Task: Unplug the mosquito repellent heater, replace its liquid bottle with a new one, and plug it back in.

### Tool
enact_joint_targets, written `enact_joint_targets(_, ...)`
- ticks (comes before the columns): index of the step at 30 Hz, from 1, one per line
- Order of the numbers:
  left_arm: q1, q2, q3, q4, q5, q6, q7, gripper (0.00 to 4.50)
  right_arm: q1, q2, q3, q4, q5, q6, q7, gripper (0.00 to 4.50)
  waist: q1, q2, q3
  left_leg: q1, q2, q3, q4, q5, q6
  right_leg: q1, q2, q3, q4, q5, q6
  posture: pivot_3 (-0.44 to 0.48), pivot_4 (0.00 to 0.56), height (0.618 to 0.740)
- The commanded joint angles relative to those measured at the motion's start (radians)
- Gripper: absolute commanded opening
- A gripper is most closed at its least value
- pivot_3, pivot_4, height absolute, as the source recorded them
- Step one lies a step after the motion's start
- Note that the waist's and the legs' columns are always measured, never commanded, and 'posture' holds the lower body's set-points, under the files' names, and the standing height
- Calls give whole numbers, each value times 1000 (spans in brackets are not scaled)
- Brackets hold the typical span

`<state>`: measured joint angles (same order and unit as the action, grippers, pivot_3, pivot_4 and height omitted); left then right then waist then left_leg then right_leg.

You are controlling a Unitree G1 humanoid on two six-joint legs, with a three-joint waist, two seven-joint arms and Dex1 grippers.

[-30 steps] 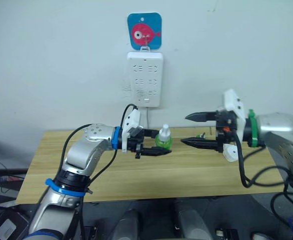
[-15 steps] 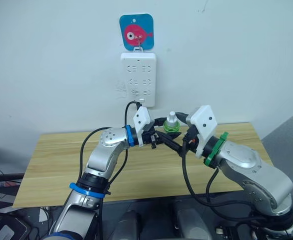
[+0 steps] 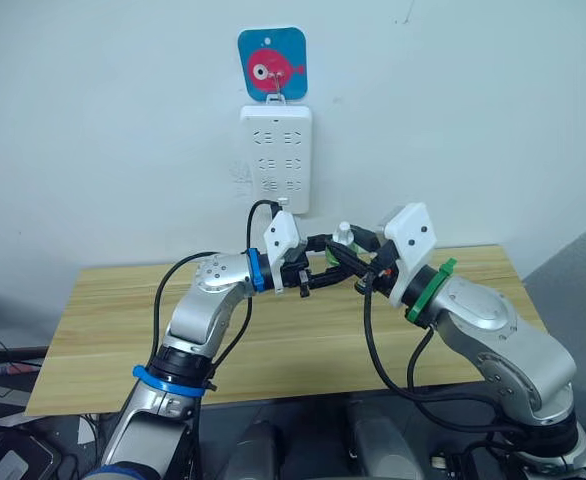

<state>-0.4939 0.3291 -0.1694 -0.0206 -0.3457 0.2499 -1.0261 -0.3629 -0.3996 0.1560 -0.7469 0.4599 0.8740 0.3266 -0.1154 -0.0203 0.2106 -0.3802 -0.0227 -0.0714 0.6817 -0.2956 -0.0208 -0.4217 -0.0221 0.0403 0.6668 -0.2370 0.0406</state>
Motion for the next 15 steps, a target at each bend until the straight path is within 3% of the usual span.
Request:
enact_joint_targets(1,1,61,-15,-94,-92,65,-128,2308,-92,-149,7,82,122,-79,377,1094,-2,0,0,0,0,1,0,0,0,0,1,-1,0,0,0,-199,161,740)
enact_joint_targets(4,2,99,-26,-110,-105,60,-192,2307,-209,-294,57,243,131,-120,658,1094,-7,0,0,2,-1,3,0,0,1,2,4,-1,-2,0,0,-188,157,740)
enact_joint_targets(8,4,101,-29,-112,-101,49,-202,2307,-277,-327,67,315,166,-98,752,1094,-5,0,0,2,0,1,0,0,1,2,3,-2,-2,0,0,-170,152,740)
enact_joint_targets(15,33,90,-17,-127,-99,29,-161,2307,-244,-329,-9,290,162,-109,694,3583,1,0,0,-1,0,-1,0,1,1,0,-1,0,-2,0,0,-186,156,740)
